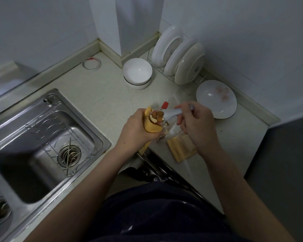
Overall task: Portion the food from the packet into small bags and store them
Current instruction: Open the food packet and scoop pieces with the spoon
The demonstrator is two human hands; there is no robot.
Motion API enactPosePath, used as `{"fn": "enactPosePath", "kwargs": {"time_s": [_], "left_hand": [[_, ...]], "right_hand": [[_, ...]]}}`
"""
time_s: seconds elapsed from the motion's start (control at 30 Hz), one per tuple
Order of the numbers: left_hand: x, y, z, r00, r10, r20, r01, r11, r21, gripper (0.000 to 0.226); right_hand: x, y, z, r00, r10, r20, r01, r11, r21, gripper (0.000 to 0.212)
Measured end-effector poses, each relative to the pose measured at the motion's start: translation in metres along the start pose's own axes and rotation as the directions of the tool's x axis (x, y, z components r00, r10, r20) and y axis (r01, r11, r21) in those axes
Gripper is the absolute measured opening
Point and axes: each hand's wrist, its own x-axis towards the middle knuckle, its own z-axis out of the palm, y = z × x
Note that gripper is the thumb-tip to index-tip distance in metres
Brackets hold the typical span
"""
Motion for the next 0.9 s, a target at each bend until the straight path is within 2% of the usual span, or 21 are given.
{"fn": "enactPosePath", "kwargs": {"time_s": [0.07, 0.13, 0.2, 0.27, 0.43, 0.53, 0.6, 0.63, 0.73, 0.83, 0.9], "left_hand": [[-0.001, -0.001, 0.000, 1.000, 0.004, -0.005, -0.004, 1.000, 0.009, 0.066], [-0.002, -0.002, 0.000, 1.000, -0.001, -0.009, 0.001, 1.000, 0.017, 0.067], [-0.003, -0.003, 0.000, 1.000, -0.004, -0.014, 0.004, 1.000, 0.016, 0.067], [-0.004, -0.005, 0.000, 1.000, -0.008, -0.017, 0.008, 1.000, 0.009, 0.069], [-0.006, -0.013, 0.000, 0.999, -0.040, -0.020, 0.040, 0.999, 0.006, 0.067], [-0.008, -0.019, 0.000, 0.997, -0.074, -0.031, 0.074, 0.997, -0.001, 0.066], [-0.010, -0.021, 0.000, 0.995, -0.094, -0.042, 0.094, 0.996, 0.001, 0.065], [-0.011, -0.022, 0.000, 0.994, -0.102, -0.045, 0.102, 0.995, 0.002, 0.065], [-0.013, -0.024, -0.001, 0.992, -0.122, -0.042, 0.122, 0.992, 0.001, 0.065], [-0.015, -0.025, -0.001, 0.991, -0.132, -0.035, 0.132, 0.991, 0.009, 0.066], [-0.016, -0.025, -0.002, 0.991, -0.133, -0.031, 0.133, 0.991, 0.015, 0.065]], "right_hand": [[-0.003, -0.005, 0.002, 0.985, -0.166, 0.046, 0.171, 0.969, -0.177, 0.021], [-0.006, -0.010, 0.002, 0.938, -0.332, 0.097, 0.345, 0.892, -0.290, 0.017], [-0.006, -0.012, 0.002, 0.906, -0.403, 0.132, 0.423, 0.839, -0.342, 0.016], [-0.003, -0.013, 0.001, 0.911, -0.395, 0.123, 0.412, 0.839, -0.355, 0.017], [0.007, -0.012, -0.010, 0.938, -0.348, -0.008, 0.325, 0.886, -0.331, 0.022], [0.016, -0.010, -0.018, 0.916, -0.400, -0.022, 0.344, 0.814, -0.468, 0.027], [0.022, -0.009, -0.019, 0.902, -0.430, 0.046, 0.380, 0.736, -0.561, 0.026], [0.025, -0.009, -0.019, 0.898, -0.426, 0.113, 0.404, 0.691, -0.599, 0.025], [0.034, -0.008, -0.010, 0.846, -0.343, 0.407, 0.530, 0.473, -0.704, 0.019], [0.046, -0.011, -0.001, 0.800, -0.113, 0.589, 0.573, 0.433, -0.696, 0.025], [0.058, -0.011, 0.012, 0.776, 0.075, 0.626, 0.553, 0.396, -0.733, 0.029]]}}
